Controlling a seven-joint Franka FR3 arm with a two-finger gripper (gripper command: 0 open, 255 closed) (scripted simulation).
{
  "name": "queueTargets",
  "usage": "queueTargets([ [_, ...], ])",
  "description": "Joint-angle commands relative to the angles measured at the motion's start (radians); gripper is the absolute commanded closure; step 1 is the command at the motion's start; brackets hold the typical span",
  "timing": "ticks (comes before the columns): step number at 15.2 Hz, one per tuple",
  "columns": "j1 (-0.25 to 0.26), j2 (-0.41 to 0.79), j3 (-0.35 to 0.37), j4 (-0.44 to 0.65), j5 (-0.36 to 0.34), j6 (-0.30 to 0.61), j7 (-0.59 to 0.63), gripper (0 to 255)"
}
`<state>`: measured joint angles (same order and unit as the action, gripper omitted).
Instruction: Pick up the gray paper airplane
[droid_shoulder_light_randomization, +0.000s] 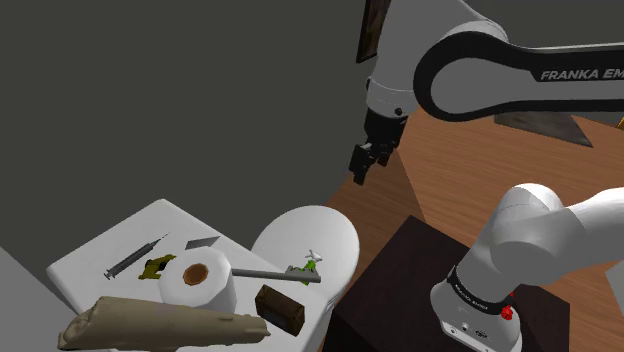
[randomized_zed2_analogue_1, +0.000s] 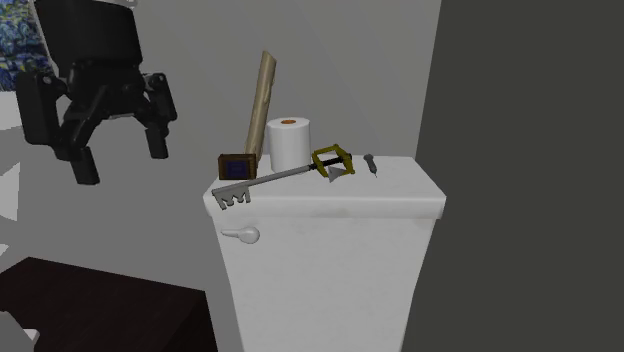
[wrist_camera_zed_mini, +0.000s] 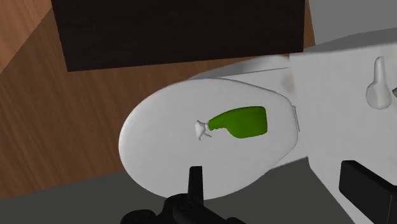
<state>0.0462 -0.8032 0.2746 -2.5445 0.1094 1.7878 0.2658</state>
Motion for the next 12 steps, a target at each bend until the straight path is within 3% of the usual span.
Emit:
queueTargets([
  [1, 0.003, 0.02, 0.053, -0.002, 0.04, 0.038, 0.089, 0],
  [7, -0.015, 0.136, 0.224, 0.036, 0.123, 0.17, 0.343, 0],
  [12, -0.073, 0.276, 0.379, 0.116, 0.134, 0.282, 0.566, 0],
])
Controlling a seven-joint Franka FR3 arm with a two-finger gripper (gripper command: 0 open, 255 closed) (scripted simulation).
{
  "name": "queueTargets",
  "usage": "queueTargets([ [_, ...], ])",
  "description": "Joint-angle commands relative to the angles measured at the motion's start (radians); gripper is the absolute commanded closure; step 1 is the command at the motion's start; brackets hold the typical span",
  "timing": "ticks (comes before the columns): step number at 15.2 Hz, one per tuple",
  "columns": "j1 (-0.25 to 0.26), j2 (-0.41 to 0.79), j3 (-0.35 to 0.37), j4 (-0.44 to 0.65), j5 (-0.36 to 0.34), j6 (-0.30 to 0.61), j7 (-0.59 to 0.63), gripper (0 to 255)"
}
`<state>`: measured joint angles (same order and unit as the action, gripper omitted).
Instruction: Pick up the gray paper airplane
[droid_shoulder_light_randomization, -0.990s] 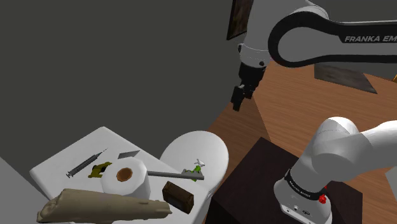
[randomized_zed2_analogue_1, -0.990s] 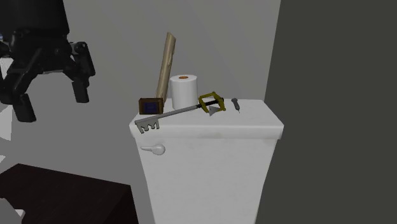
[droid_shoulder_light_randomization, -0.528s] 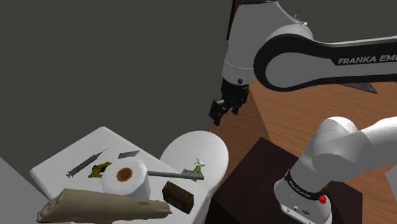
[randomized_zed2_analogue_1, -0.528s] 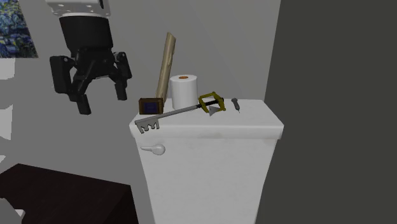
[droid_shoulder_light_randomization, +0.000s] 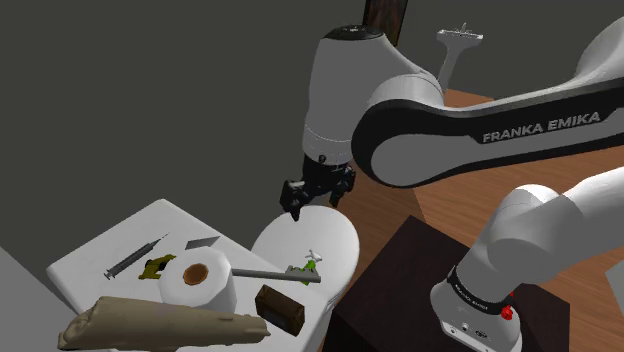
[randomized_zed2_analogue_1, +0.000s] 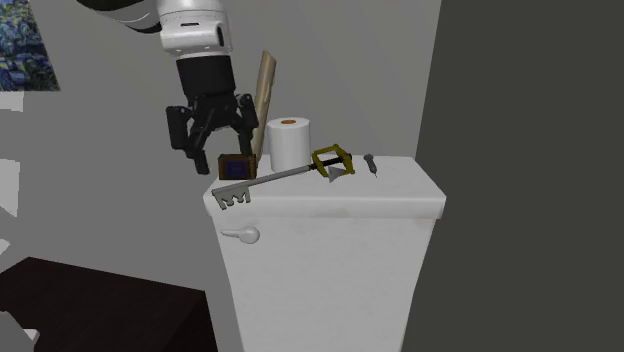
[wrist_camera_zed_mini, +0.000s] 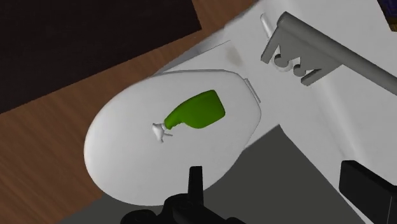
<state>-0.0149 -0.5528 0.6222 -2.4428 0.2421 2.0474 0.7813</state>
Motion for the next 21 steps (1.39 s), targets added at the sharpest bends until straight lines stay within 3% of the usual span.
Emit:
queueTargets([
  [1, -0.029, 0.058, 0.064, 0.035, -0.006, 0.044, 0.098, 0],
  [4, -0.091, 0.165, 0.168, 0.106, -0.053, 0.104, 0.25, 0],
  [7, -0.17, 0.293, 0.285, 0.191, -0.149, 0.152, 0.426, 0],
  [9, -0.229, 0.399, 0.37, 0.256, -0.256, 0.173, 0.568, 0],
  [11, -0.268, 0.537, 0.444, 0.33, -0.416, 0.174, 0.739, 0],
  [13, -0.242, 0.694, 0.461, 0.416, -0.6, 0.146, 0.917, 0],
  [16, -0.101, 0.867, 0.375, 0.557, -0.777, 0.09, 1.097, 0],
  [19, 0.022, 0.984, 0.293, 0.694, -0.87, 0.043, 1.201, 0],
  [21, 0.028, 0.995, 0.283, 0.681, -0.883, 0.062, 1.212, 0],
])
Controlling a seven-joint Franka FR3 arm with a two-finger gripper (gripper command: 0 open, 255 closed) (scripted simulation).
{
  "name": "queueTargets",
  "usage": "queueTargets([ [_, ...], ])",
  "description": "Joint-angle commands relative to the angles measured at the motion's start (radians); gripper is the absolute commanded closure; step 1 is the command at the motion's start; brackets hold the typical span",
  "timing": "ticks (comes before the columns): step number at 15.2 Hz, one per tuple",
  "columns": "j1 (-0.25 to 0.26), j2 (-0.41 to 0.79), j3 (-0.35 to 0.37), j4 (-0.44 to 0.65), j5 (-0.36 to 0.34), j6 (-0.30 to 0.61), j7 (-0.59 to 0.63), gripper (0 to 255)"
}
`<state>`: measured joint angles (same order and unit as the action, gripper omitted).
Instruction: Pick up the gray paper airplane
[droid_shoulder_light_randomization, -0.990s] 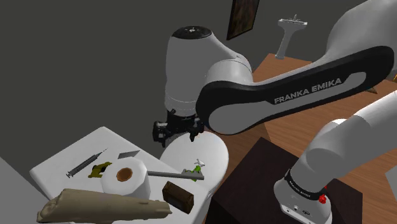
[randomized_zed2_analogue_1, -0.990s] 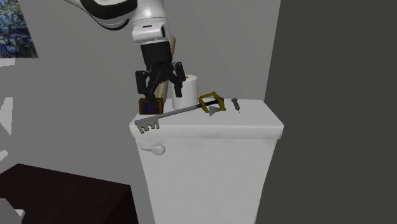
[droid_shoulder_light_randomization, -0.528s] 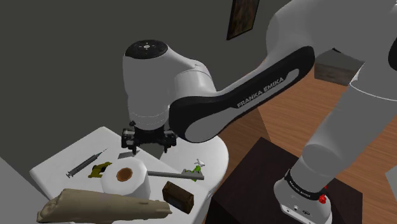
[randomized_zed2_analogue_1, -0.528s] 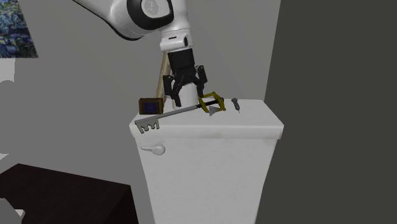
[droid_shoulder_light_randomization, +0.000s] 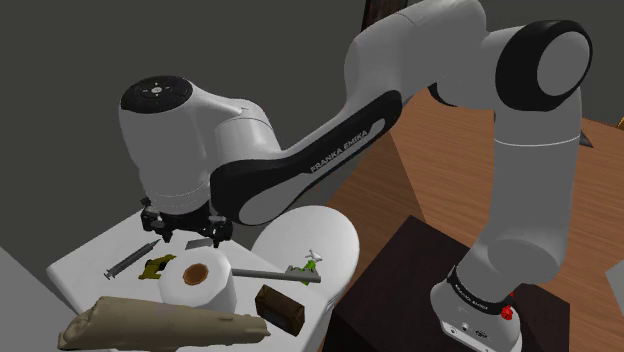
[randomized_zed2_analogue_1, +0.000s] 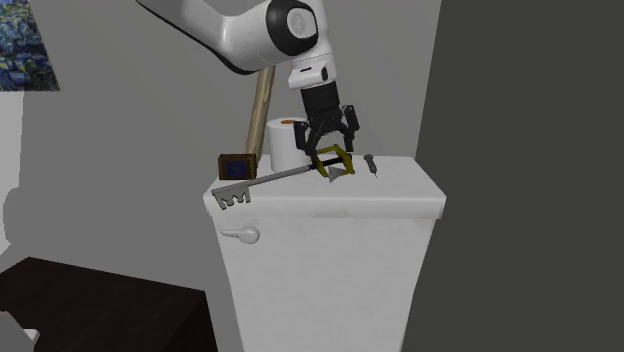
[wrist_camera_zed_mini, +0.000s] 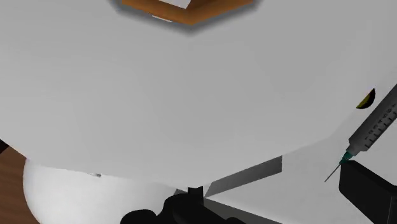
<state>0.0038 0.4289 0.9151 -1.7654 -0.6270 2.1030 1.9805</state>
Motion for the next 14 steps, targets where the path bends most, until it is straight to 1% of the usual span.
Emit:
queueTargets([
  [1, 0.012, 0.019, -0.015, -0.002, -0.021, 0.015, 0.019, 0],
  [5, 0.023, 0.043, -0.034, -0.024, -0.051, 0.05, 0.044, 0],
  [7, 0.025, 0.047, -0.037, -0.027, -0.056, 0.055, 0.047, 0],
  [8, 0.025, 0.047, -0.037, -0.025, -0.056, 0.054, 0.046, 255],
  [14, 0.026, 0.047, -0.037, -0.025, -0.056, 0.055, 0.047, 255],
])
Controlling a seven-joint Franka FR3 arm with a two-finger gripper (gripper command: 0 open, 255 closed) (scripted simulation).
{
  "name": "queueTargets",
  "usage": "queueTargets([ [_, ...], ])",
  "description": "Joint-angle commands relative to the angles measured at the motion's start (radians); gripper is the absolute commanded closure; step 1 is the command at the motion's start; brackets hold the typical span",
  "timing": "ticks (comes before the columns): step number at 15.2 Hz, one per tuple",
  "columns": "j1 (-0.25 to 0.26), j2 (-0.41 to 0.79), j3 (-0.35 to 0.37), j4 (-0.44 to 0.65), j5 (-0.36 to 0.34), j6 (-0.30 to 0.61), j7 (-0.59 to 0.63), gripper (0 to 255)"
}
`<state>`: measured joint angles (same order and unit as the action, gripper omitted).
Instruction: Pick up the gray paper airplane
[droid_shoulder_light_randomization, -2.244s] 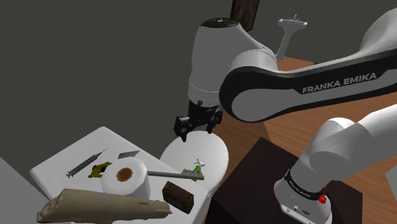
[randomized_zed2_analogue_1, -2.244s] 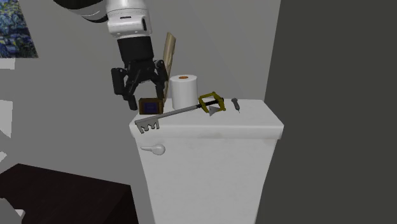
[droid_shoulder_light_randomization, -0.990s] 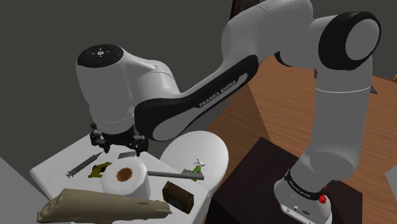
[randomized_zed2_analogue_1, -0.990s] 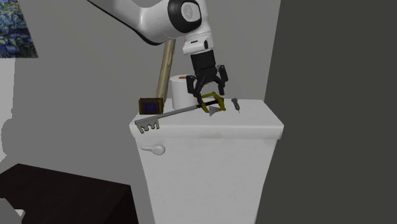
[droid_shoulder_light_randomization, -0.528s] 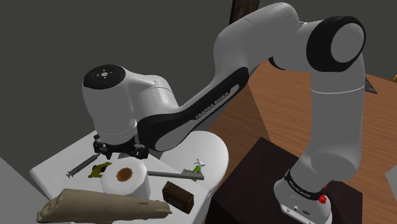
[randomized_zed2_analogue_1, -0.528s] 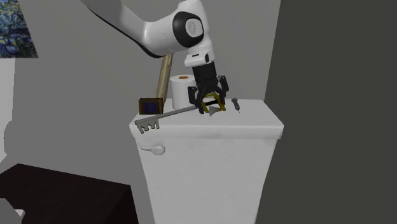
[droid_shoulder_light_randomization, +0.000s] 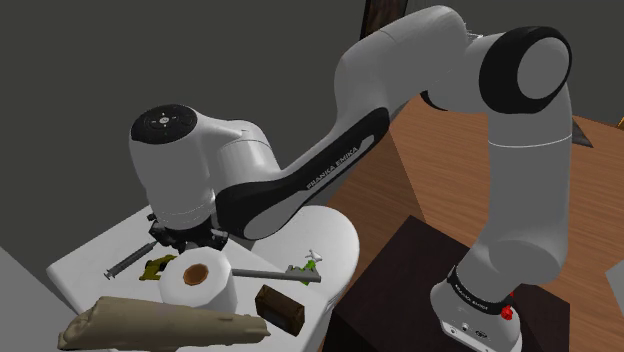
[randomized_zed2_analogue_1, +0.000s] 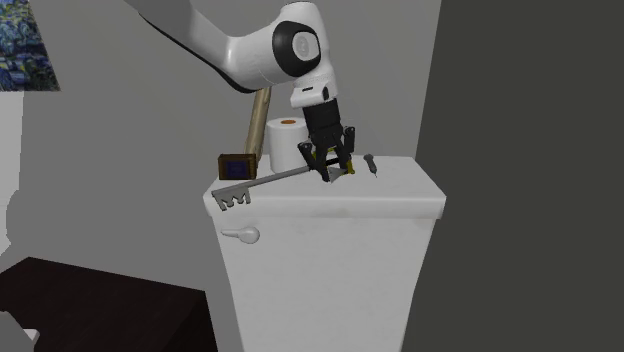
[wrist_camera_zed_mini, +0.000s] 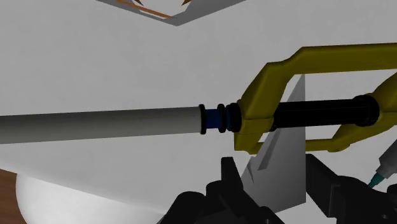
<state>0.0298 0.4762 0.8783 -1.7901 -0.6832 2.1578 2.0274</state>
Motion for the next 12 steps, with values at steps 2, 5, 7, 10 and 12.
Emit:
queueTargets([
  [2, 0.0, 0.0, 0.0, 0.0, 0.0, 0.0, 0.0, 255],
  [5, -0.007, -0.013, 0.01, 0.008, 0.016, -0.017, -0.012, 255],
  [7, -0.013, -0.025, 0.019, 0.019, 0.031, -0.034, -0.025, 255],
  [10, -0.02, -0.042, 0.033, 0.037, 0.052, -0.062, -0.043, 255],
  [12, -0.025, -0.053, 0.041, 0.051, 0.066, -0.081, -0.055, 255],
])
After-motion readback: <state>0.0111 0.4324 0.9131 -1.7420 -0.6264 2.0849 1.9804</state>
